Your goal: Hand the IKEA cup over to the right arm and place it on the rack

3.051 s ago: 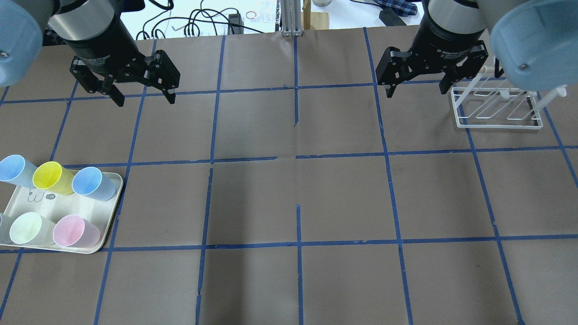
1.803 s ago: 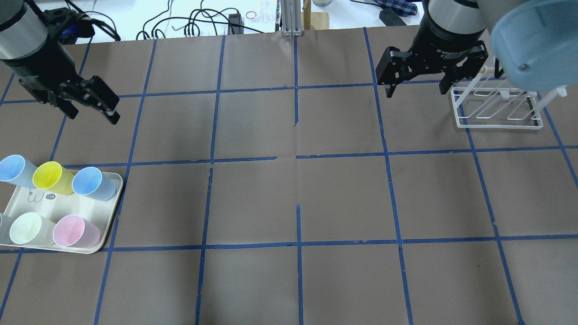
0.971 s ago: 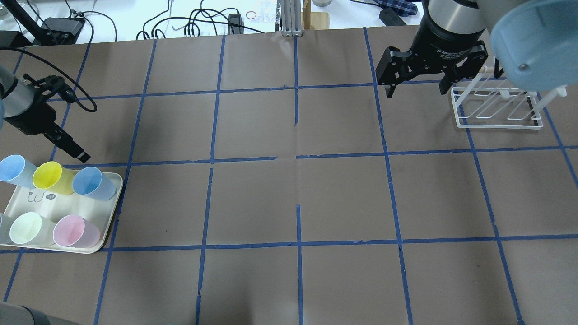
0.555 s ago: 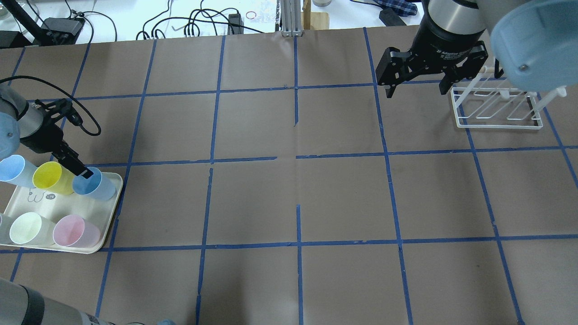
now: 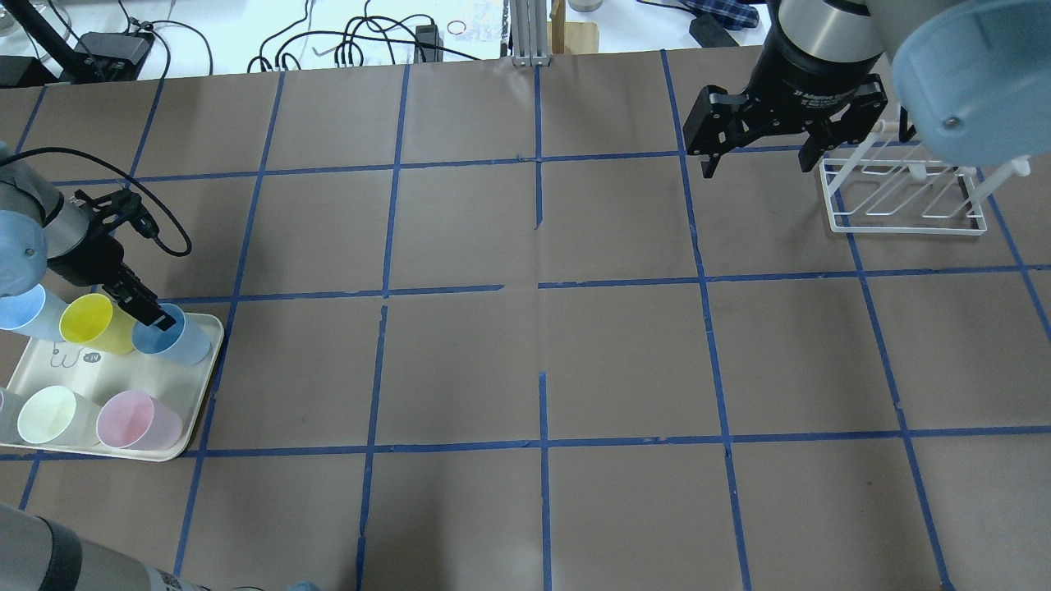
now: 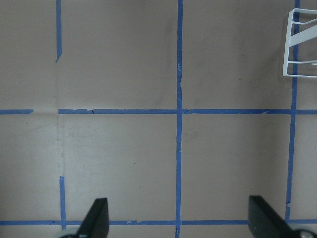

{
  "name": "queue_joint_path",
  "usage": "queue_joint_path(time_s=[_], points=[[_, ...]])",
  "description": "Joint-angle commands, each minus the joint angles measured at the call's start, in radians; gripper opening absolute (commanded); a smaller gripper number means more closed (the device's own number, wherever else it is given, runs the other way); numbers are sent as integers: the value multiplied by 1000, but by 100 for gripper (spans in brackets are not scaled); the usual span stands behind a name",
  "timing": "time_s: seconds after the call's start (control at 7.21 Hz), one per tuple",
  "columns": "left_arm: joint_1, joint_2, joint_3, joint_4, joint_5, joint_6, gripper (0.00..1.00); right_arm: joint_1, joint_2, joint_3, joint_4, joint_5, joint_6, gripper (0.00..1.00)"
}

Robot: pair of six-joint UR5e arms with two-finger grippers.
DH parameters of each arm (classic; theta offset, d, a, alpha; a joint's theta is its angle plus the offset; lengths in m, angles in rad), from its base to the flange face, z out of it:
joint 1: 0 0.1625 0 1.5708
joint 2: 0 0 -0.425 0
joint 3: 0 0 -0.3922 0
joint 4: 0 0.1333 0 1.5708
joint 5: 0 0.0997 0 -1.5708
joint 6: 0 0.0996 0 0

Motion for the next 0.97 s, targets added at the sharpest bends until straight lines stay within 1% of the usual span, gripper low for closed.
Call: queue_joint_path(time_s=[0.0, 0.14, 0.28, 0.42, 0.55, 0.83], points=[[-2, 4, -2, -3, 2, -6, 26, 0, 0, 0, 0, 1, 1, 100], [-5, 16, 0, -7, 2, -9, 19, 0, 0, 0, 0, 1, 1, 100], [-6, 18, 9, -12, 0, -9, 0, 0, 0, 0, 0, 1, 1, 100], [-7, 27, 35, -14, -2, -16, 0, 0, 0, -2, 0, -1, 1, 100], [-8, 39, 73, -80, -15, -22, 0, 0, 0, 0, 0, -1, 0, 100], [-11, 92, 179, -319, -115, -87, 0, 0, 0, -2, 0, -1, 0, 100]])
